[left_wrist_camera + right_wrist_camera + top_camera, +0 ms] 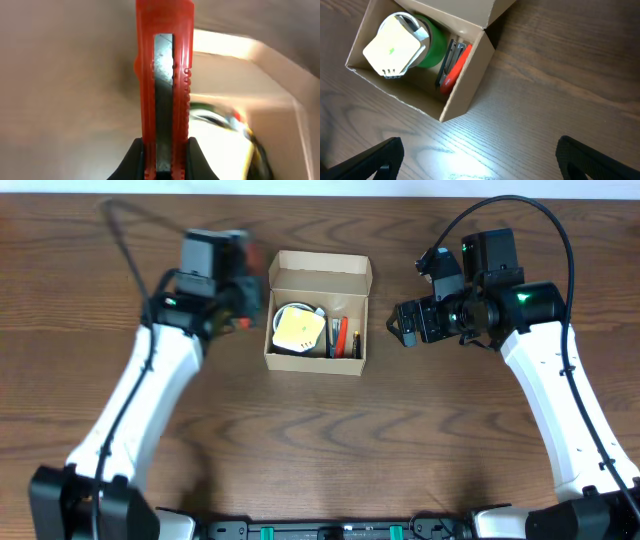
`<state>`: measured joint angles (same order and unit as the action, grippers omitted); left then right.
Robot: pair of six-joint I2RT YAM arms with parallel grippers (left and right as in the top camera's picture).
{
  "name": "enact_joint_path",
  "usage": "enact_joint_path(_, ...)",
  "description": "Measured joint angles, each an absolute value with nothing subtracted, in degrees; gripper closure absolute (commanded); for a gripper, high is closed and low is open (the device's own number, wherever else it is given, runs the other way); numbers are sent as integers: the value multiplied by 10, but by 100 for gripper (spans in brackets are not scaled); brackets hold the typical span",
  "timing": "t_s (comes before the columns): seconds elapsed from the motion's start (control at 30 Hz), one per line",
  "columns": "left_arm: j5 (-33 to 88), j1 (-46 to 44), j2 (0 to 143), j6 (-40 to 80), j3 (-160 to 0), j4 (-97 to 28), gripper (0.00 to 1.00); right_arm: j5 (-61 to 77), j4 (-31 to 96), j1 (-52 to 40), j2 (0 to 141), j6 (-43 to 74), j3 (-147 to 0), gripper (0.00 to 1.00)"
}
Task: Pack container
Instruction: 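Carry the red box cutter over the box and lower it in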
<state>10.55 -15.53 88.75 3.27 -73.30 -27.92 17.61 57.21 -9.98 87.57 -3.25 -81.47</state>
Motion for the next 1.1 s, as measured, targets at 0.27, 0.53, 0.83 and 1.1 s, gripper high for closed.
enact_joint_path(0.27, 133, -293, 886, -361, -733, -284, 95, 176, 572, -100, 876, -32, -815, 1)
enact_joint_path(0.53, 112, -317, 913, -516, -733, -323, 95, 176, 572, -100, 876, -32, -815, 1)
enact_joint_path(0.83, 102, -317, 962, -613, -733, -329, 95, 176, 572, -100, 876, -32, -815, 1)
enact_joint_path(1.1, 89, -317, 985, -635, -733, -341, 70, 176, 572, -100, 876, -32, -815, 1)
